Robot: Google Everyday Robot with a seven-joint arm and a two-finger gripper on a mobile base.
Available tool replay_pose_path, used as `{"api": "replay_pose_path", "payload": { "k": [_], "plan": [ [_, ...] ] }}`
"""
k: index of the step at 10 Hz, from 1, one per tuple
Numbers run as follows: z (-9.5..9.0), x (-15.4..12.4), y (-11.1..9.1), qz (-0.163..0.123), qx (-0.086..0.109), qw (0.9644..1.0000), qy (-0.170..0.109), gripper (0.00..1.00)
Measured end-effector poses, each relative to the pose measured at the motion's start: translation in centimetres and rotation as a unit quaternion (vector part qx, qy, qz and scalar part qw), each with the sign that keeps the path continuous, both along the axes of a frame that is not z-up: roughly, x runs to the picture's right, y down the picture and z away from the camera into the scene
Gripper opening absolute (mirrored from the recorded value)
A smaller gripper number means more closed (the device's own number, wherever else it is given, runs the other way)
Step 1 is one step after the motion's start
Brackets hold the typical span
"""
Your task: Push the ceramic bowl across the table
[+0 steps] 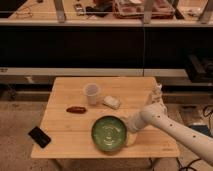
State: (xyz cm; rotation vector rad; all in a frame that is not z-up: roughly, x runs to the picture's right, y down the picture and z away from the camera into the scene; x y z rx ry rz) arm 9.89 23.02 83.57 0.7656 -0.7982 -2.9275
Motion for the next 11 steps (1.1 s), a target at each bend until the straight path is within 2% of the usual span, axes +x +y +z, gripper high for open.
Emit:
{"api": "replay_pose_path", "payload": {
  "k": [2, 4, 5, 8, 11],
  "plan": [
    [-0.1, -2.5, -0.8, -0.001, 0.018, 0.9997, -0.019, 0.8],
    [-0.2, -4.1, -0.9, 0.001, 0.021, 0.9993, -0.032, 0.8],
    [-0.2, -5.1, -0.8, 0.001, 0.018, 0.999, -0.04, 0.8],
    [0.7, -7.9, -0.4, 0.004, -0.007, 0.9984, -0.056, 0.8],
    [1.3, -11.3, -1.1, 0.005, -0.023, 0.9971, -0.072, 0.8]
  ]
}}
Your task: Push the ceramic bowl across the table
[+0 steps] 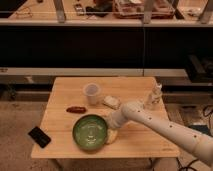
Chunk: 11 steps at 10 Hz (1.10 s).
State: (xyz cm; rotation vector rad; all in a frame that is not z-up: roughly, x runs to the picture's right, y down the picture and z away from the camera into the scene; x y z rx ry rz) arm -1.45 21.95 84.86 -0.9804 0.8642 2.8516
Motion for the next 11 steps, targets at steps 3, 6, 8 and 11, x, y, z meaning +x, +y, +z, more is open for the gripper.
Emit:
{"api": "replay_pose_path", "payload": {
  "k": [3, 6, 8, 11],
  "plan": [
    [-0.5, -4.0, -0.8, -0.011, -0.01, 0.9997, -0.021, 0.8],
    [0.0, -7.4, -0.6, -0.034, -0.028, 0.9984, -0.036, 0.8],
    [0.1, -10.1, -0.5, -0.05, -0.039, 0.9963, -0.058, 0.8],
    [-0.1, -12.9, -1.0, -0.066, -0.046, 0.9936, -0.079, 0.8]
  ]
}}
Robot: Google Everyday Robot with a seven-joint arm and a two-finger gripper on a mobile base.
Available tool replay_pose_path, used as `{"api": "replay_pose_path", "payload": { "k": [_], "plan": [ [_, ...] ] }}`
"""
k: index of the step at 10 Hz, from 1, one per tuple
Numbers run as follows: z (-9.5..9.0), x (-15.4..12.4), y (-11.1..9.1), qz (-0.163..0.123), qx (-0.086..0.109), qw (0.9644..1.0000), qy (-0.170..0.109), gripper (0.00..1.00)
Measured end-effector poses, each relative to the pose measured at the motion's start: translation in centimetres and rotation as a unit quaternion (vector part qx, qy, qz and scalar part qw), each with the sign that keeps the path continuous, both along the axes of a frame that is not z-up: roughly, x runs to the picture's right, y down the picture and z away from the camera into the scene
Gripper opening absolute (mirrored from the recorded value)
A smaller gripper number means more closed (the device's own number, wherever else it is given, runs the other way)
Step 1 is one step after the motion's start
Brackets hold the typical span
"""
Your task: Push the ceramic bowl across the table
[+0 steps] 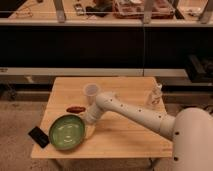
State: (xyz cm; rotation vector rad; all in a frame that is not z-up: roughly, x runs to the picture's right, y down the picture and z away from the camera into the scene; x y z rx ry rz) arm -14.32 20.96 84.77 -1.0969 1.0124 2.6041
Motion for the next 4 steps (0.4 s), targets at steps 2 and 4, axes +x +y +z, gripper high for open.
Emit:
{"api": "replay_pose_path", "payload": {
  "k": [2, 4],
  "plan": [
    [0.18, -0.66, -0.25, -0.002, -0.004, 1.0, -0.004, 0.8],
    [0.18, -0.79, -0.22, -0.005, -0.004, 1.0, -0.006, 0.8]
  ]
}}
